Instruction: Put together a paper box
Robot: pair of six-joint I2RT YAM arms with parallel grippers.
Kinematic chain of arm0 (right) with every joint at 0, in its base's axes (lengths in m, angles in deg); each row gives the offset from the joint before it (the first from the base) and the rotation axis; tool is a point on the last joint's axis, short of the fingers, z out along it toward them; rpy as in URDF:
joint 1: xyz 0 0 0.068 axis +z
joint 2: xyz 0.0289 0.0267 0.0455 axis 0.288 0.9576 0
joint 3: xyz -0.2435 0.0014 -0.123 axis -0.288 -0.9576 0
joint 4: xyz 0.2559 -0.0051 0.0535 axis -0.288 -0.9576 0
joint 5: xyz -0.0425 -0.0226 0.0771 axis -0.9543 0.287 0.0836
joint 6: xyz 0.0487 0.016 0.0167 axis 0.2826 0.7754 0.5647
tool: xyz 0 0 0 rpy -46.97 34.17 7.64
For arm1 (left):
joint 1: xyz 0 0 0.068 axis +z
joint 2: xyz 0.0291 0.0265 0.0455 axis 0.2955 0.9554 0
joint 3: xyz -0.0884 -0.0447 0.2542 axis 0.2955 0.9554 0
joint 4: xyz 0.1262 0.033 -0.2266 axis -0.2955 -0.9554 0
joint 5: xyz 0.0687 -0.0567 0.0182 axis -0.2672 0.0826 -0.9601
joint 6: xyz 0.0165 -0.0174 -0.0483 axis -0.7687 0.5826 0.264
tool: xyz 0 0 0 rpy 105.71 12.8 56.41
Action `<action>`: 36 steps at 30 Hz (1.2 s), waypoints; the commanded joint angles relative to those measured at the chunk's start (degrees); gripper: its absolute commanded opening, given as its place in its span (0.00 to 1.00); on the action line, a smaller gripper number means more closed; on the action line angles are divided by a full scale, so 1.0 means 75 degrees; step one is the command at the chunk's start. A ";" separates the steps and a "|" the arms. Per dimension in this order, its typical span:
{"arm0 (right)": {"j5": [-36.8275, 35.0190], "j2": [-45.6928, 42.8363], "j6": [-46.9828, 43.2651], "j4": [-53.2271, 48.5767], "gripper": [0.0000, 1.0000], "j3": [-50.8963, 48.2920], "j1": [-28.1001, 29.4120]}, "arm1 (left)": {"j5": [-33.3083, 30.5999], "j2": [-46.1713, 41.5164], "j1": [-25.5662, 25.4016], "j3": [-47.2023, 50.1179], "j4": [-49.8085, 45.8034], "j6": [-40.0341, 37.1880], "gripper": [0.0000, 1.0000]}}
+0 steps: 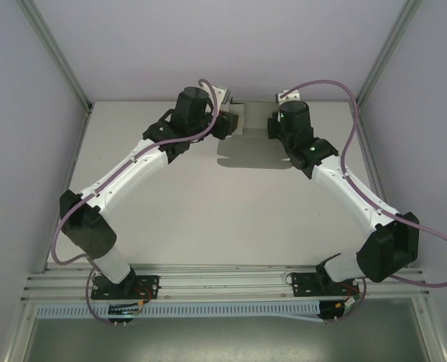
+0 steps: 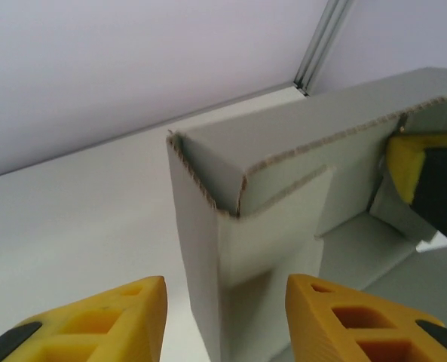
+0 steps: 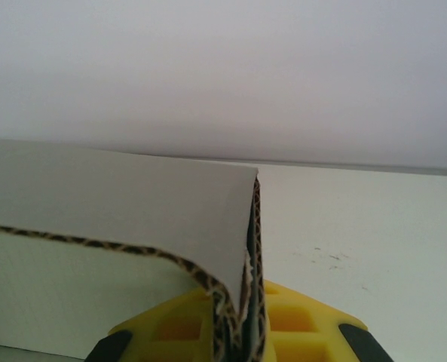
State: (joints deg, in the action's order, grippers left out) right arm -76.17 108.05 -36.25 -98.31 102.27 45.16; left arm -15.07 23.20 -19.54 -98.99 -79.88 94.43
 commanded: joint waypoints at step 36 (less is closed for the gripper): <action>0.1057 -0.0847 0.0031 0.0676 0.00 -0.0041 0.0043 | -0.0926 0.1992 0.0107 -0.1792 -0.0768 -0.0264 0.12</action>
State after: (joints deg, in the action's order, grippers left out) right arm -72.30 105.38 -36.71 -98.70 101.51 44.86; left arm -22.27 37.89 -19.59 -113.87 -85.15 92.46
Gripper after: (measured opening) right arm 0.087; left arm 0.136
